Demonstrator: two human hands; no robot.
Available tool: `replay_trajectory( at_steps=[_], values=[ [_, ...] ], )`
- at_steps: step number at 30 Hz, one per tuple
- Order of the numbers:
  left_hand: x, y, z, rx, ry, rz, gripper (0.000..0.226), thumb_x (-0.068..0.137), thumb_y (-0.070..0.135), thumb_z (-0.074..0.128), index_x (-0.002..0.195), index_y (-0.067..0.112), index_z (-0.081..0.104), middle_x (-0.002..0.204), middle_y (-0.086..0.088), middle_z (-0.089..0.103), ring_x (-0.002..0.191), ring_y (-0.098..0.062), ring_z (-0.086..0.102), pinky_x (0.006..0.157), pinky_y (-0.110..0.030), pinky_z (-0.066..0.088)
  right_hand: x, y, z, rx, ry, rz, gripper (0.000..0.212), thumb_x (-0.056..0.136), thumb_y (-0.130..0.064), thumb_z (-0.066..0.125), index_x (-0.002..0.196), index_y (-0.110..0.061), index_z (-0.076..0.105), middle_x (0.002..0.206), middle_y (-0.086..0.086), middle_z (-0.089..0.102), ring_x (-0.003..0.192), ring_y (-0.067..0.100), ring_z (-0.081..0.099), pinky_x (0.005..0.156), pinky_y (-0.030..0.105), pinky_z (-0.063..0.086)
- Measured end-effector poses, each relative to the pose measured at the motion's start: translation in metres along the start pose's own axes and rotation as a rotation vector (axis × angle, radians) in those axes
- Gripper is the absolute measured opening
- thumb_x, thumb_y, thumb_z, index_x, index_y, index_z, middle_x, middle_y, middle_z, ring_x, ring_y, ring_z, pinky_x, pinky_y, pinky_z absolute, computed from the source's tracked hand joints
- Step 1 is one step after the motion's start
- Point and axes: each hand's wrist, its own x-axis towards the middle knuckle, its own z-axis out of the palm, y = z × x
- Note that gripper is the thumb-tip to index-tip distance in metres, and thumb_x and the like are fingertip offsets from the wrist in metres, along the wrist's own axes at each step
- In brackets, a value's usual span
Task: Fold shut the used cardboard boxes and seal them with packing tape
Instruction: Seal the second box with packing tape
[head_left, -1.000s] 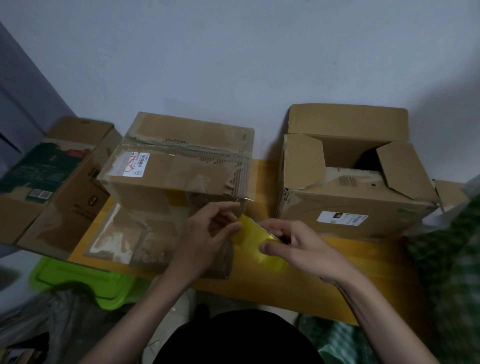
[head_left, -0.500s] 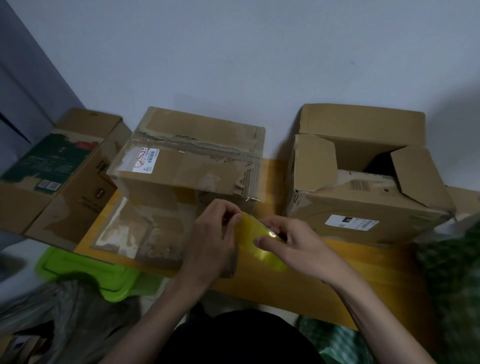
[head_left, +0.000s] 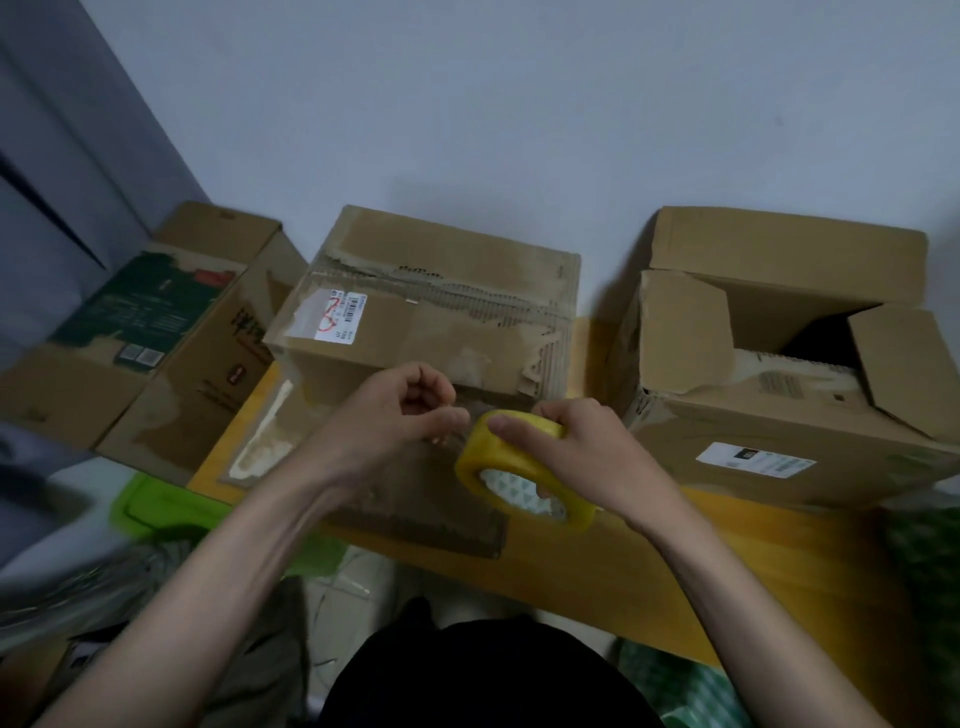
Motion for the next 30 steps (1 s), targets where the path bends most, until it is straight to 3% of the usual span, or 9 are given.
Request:
replay_trajectory(
  at_steps=[3, 5, 8, 12, 14, 16, 18, 21, 30],
  values=[
    [0.017, 0.006, -0.038, 0.074, -0.044, 0.035, 0.015, 0.083, 0.005, 0.075, 0.091, 0.008, 0.063, 0.073, 0.004, 0.068, 0.070, -0.009, 0.064, 0.066, -0.020, 0.053, 0.005, -0.014, 0.003, 0.308, -0.133, 0.058, 0.053, 0.089, -0.062, 0.057, 0.103, -0.014, 0.075, 0.082, 0.011, 0.076, 0.071, 0.021, 0.074, 0.075, 0.041, 0.058],
    [0.033, 0.012, -0.066, 0.184, -0.078, 0.048, 0.014, 0.083, 0.009, 0.076, 0.091, 0.009, 0.066, 0.080, -0.002, 0.069, 0.076, -0.014, 0.065, 0.072, -0.025, 0.054, 0.008, -0.027, 0.008, 0.503, -0.132, 0.069, 0.041, 0.094, -0.051, 0.057, 0.105, -0.015, 0.073, 0.077, 0.016, 0.075, 0.071, 0.023, 0.073, 0.078, 0.035, 0.059],
    [0.064, 0.026, -0.112, 0.344, -0.117, 0.099, 0.010, 0.085, 0.008, 0.075, 0.088, 0.013, 0.068, 0.084, -0.007, 0.068, 0.076, -0.015, 0.063, 0.068, -0.024, 0.054, 0.014, -0.047, 0.026, 0.593, -0.073, 0.067, 0.020, 0.097, -0.037, 0.057, 0.088, -0.022, 0.068, 0.065, -0.008, 0.073, 0.067, 0.007, 0.070, 0.068, 0.022, 0.054],
    [0.118, 0.055, -0.178, 0.600, -0.018, 0.261, 0.010, 0.085, 0.008, 0.075, 0.091, 0.011, 0.068, 0.088, -0.005, 0.070, 0.077, -0.012, 0.064, 0.069, -0.023, 0.052, 0.028, -0.075, 0.057, 0.626, -0.090, 0.064, 0.022, 0.096, -0.026, 0.056, 0.085, -0.010, 0.065, 0.066, 0.009, 0.072, 0.060, 0.013, 0.066, 0.075, 0.040, 0.056],
    [0.149, 0.066, -0.205, 0.713, -0.011, 0.340, 0.011, 0.085, 0.008, 0.077, 0.093, 0.008, 0.069, 0.085, -0.004, 0.070, 0.073, -0.010, 0.063, 0.068, -0.023, 0.051, 0.037, -0.091, 0.073, 0.708, -0.058, 0.097, 0.013, 0.097, -0.022, 0.057, 0.086, -0.017, 0.063, 0.059, -0.002, 0.071, 0.058, 0.005, 0.066, 0.068, 0.028, 0.054],
    [0.179, 0.074, -0.221, 0.809, -0.055, 0.393, 0.012, 0.084, 0.009, 0.079, 0.091, 0.010, 0.069, 0.083, -0.003, 0.071, 0.068, -0.007, 0.062, 0.067, -0.024, 0.051, 0.048, -0.112, 0.091, 0.816, -0.058, 0.101, 0.006, 0.096, -0.022, 0.058, 0.097, -0.019, 0.064, 0.072, -0.003, 0.076, 0.076, 0.009, 0.070, 0.078, 0.031, 0.054],
    [0.207, 0.080, -0.232, 0.866, -0.096, 0.432, 0.013, 0.084, 0.010, 0.079, 0.090, 0.014, 0.068, 0.083, 0.001, 0.069, 0.065, 0.001, 0.061, 0.067, -0.021, 0.048, 0.064, -0.133, 0.110, 0.939, -0.060, 0.079, 0.017, 0.097, -0.024, 0.059, 0.108, -0.013, 0.066, 0.092, 0.010, 0.078, 0.092, 0.023, 0.070, 0.092, 0.047, 0.053],
    [0.241, 0.085, -0.244, 0.947, -0.150, 0.459, 0.014, 0.085, 0.013, 0.078, 0.092, 0.017, 0.066, 0.090, 0.002, 0.068, 0.075, 0.000, 0.060, 0.068, -0.017, 0.043, 0.092, -0.160, 0.131, 1.042, -0.023, 0.066, 0.025, 0.099, -0.029, 0.060, 0.115, -0.012, 0.066, 0.103, 0.016, 0.077, 0.095, 0.025, 0.072, 0.098, 0.054, 0.051],
    [0.313, 0.075, -0.266, 0.982, -0.249, 0.440, 0.019, 0.076, 0.008, 0.084, 0.087, 0.013, 0.070, 0.088, -0.001, 0.067, 0.076, -0.005, 0.059, 0.067, -0.016, 0.041, 0.159, -0.199, 0.152, 1.152, 0.036, 0.153, 0.022, 0.099, -0.031, 0.062, 0.093, -0.013, 0.074, 0.094, 0.012, 0.078, 0.079, 0.017, 0.074, 0.071, 0.033, 0.059]
  ],
)
